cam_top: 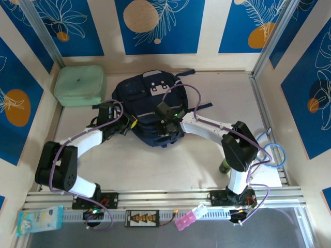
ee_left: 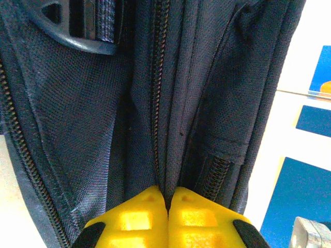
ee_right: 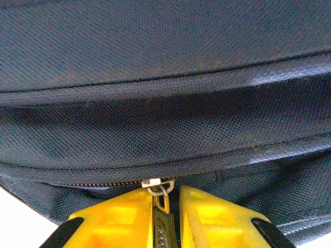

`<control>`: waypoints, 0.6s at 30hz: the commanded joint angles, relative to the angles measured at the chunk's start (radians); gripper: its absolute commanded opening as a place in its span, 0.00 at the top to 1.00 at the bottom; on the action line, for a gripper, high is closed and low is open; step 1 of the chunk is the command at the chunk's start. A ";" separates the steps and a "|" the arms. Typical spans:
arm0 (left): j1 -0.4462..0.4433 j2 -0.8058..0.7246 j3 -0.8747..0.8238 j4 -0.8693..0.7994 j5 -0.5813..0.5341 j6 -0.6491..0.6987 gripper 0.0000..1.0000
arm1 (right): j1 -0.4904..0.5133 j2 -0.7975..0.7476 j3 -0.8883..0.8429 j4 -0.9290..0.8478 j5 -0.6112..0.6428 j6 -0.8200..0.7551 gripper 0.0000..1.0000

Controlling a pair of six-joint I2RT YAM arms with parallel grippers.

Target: Pack books, pencil case, and school supplies into a backpack

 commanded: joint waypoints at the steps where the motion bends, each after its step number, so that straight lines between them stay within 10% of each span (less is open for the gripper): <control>1: -0.001 0.006 0.040 0.016 0.014 0.006 1.00 | 0.009 0.018 0.029 -0.038 0.011 0.011 0.81; 7: 0.000 0.005 0.050 -0.001 0.010 0.024 1.00 | 0.004 -0.030 -0.001 -0.034 0.080 0.041 0.98; 18: 0.000 -0.007 0.055 -0.039 0.024 0.060 1.00 | -0.177 -0.191 -0.097 -0.159 0.193 0.209 1.00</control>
